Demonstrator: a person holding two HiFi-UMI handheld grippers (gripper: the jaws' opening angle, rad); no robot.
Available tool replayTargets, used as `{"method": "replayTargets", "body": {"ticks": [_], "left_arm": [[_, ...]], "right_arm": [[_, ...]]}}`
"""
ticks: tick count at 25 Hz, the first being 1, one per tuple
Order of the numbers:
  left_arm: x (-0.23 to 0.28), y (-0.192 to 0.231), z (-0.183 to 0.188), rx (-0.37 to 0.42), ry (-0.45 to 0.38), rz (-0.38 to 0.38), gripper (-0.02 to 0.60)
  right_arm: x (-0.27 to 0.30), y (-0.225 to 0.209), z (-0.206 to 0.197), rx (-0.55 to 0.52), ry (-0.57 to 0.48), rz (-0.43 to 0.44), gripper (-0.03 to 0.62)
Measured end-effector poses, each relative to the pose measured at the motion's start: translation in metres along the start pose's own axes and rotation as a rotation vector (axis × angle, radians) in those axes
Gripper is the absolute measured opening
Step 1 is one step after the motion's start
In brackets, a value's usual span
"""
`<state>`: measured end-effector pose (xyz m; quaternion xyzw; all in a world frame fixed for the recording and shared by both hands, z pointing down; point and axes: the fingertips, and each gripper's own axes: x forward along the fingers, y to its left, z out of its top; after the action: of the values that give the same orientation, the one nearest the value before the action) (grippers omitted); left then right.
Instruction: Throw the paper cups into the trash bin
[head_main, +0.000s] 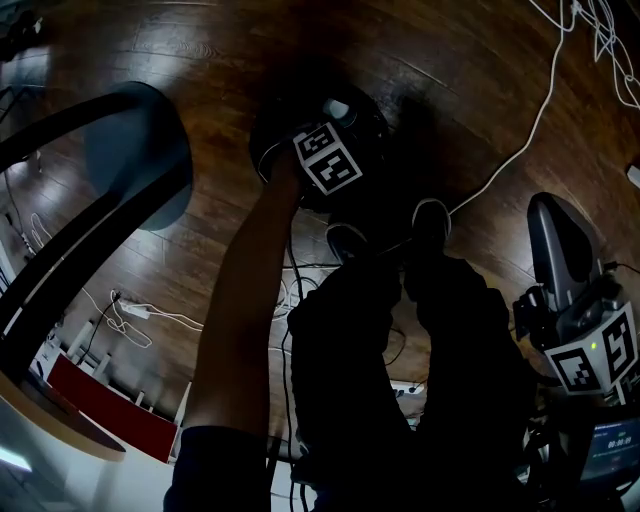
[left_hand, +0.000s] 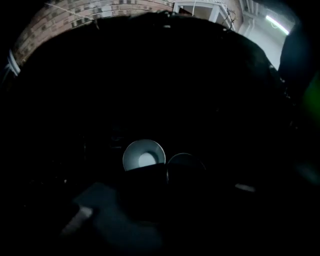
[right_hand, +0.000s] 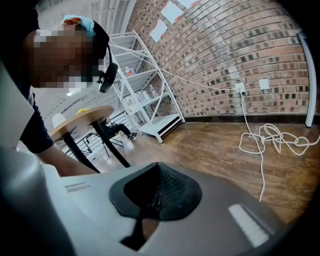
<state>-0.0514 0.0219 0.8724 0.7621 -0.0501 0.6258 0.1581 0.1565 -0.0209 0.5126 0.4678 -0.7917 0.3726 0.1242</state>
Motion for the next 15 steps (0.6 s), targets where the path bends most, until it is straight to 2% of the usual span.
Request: {"method": "replayTargets", "body": {"ticks": [4,7,11,15], "left_arm": [[0.007,0.001,0.009,0.021,-0.025,0.012,0.028],[0.009,0.003,0.006,0.040,-0.006,0.040,0.068],[0.007,0.019,-0.004,0.015,0.029,0.093,0.115],[0.002,0.025,0.002,-0.005,0.027,0.095,0.164]], "right_arm": [[0.004,0.003,0.003,-0.007,-0.007,0.000,0.011],[0.003,0.007,0.006,-0.006,-0.012,0.003,0.011],[0.004,0.007,0.007,-0.003,-0.016,0.004,0.011],[0.003,0.009,0.006,0.006,-0.017,0.011,0.011]]}}
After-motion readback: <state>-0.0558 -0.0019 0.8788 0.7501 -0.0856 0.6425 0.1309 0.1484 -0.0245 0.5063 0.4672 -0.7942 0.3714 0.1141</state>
